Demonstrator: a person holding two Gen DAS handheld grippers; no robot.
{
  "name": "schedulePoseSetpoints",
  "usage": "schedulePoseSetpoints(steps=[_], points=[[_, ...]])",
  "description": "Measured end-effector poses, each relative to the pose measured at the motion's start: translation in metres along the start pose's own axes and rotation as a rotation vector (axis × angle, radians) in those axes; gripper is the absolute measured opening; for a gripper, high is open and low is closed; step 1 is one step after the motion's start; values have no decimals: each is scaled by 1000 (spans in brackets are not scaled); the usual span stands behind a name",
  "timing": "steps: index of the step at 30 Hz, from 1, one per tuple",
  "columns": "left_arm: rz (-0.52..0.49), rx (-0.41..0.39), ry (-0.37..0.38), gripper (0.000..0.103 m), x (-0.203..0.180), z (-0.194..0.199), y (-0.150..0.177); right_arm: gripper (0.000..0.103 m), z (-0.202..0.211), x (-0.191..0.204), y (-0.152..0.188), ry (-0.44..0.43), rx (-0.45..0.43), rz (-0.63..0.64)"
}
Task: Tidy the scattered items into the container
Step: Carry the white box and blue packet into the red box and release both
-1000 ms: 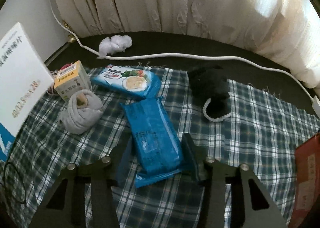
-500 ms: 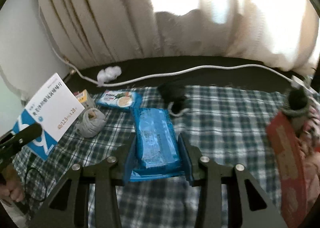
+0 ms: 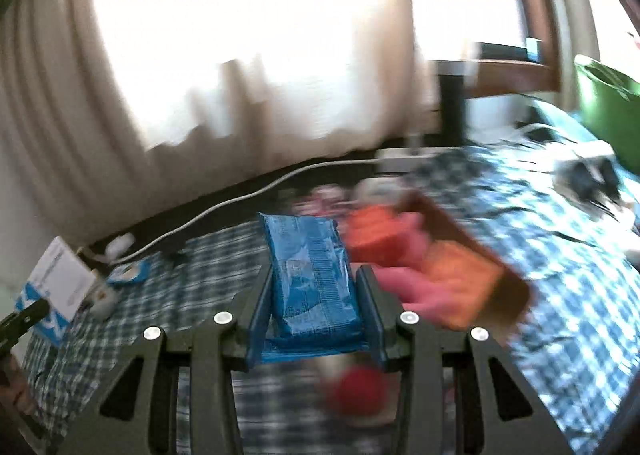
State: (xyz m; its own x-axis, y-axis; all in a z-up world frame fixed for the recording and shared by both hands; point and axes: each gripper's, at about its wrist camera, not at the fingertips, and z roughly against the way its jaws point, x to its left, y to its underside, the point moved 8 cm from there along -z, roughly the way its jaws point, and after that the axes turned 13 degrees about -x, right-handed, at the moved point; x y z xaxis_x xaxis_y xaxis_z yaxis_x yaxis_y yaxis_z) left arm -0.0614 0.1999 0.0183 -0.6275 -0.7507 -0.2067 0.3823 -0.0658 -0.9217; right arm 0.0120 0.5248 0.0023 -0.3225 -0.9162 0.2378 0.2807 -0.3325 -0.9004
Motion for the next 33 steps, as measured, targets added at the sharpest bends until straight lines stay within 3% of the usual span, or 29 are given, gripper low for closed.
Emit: schedulePoseSetpoints(steps=[8, 21, 25, 30, 33], points=[[-66, 34, 136, 40, -94, -33, -5, 45, -12, -59, -20, 65, -9, -38], [-110, 97, 201, 40, -170, -72, 1, 46, -102, -47, -23, 21, 93, -4], [-107, 104, 231, 40, -187, -81, 0, 63, -90, -62, -21, -5, 77, -99], [-73, 107, 257, 40, -212, -100, 2, 65, -62, -94, -24, 41, 9, -178], [-6, 98, 221, 40, -219, -115, 6, 65, -50, -109, -24, 58, -18, -212]])
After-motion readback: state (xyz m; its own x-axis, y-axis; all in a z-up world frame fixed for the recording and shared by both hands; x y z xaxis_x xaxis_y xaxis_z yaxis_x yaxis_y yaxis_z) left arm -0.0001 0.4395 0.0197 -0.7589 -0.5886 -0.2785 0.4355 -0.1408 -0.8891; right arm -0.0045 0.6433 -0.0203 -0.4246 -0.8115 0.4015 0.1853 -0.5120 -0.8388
